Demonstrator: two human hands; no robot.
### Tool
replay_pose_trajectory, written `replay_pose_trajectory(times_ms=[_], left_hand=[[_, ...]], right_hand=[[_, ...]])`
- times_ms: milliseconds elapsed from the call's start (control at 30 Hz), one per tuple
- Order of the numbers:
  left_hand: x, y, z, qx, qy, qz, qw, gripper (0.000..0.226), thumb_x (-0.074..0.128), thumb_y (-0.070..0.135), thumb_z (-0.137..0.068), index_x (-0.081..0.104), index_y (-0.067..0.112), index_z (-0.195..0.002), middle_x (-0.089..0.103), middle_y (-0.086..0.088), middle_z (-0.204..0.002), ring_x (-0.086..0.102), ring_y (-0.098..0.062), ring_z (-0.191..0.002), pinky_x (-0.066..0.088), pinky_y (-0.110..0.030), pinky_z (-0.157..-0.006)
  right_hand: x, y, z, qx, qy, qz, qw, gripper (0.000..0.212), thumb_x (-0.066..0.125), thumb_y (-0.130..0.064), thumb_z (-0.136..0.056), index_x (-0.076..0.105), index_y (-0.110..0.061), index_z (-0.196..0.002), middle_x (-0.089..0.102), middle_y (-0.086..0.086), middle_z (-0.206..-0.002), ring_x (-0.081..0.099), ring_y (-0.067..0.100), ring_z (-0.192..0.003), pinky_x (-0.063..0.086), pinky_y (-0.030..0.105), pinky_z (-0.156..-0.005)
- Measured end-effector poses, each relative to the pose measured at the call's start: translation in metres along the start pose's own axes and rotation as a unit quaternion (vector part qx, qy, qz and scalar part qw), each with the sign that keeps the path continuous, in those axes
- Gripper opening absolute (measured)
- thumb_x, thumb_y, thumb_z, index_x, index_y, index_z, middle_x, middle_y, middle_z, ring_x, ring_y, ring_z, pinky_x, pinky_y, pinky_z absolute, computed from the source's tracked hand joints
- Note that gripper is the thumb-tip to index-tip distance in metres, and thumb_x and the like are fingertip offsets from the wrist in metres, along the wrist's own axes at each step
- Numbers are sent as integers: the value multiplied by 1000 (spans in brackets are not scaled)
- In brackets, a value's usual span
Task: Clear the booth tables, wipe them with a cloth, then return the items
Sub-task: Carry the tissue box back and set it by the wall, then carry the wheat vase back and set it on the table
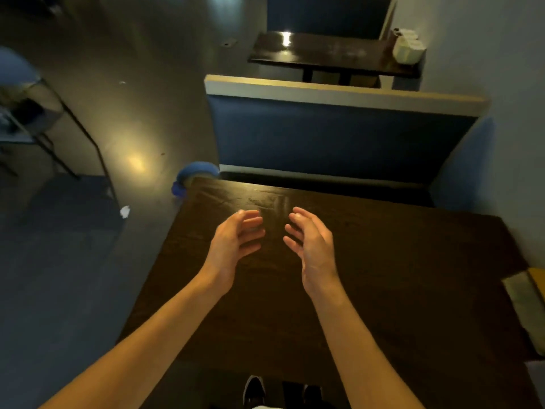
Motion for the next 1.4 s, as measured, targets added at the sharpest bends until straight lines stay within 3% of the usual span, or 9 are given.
replay_pose_trajectory(times_ms=[233,367,567,800,1167,1400], left_hand=[[-117,21,28,25,178,63,982,40,30,36,-110,65,21,-121,70,0,-123,69,-18,-111,54,-36,-93],[-181,18,60,35,290,93,952,38,32,35,-109,66,20,-117,69,-5,-124,68,-22,-111,54,-41,-95],[-263,6,117,46,401,129,906,35,36,31,-108,68,17,-112,71,-7,-118,70,-26,-106,56,-42,-87],[-370,-6,160,39,464,137,874,33,37,27,-107,67,16,-113,71,-7,-115,70,-27,-102,56,-45,-89],[-636,-9,190,38,502,166,848,30,41,25,-106,68,15,-113,73,-5,-111,72,-22,-93,57,-40,-82],[-756,16,201,43,510,165,843,30,41,24,-107,70,16,-111,74,-3,-108,72,-25,-96,58,-39,-79]], right_hand=[[117,13,10,15,-149,56,987,24,55,-30,-101,65,-24,-122,68,-4,-117,64,12,-110,53,37,-98],[179,28,22,34,-241,73,967,20,56,-26,-100,69,-21,-115,71,-2,-112,66,15,-108,53,37,-97],[266,58,56,33,-343,110,932,17,56,-25,-100,72,-23,-102,72,0,-105,68,17,-103,56,34,-93],[378,102,96,39,-409,143,900,17,56,-27,-101,73,-24,-100,74,-7,-96,69,16,-100,59,33,-90],[642,185,179,94,-447,147,878,18,56,-17,-98,73,-17,-98,74,4,-100,69,21,-94,58,36,-85],[759,200,212,104,-451,147,874,18,56,-15,-98,74,-14,-99,73,11,-106,69,21,-91,58,38,-85]])
Point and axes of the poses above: each hand's wrist, its own z-axis away from the middle knuckle, its own x-axis out of the palm, y = z × x, the point moved 4 cm from there along -z, towards the middle knuckle
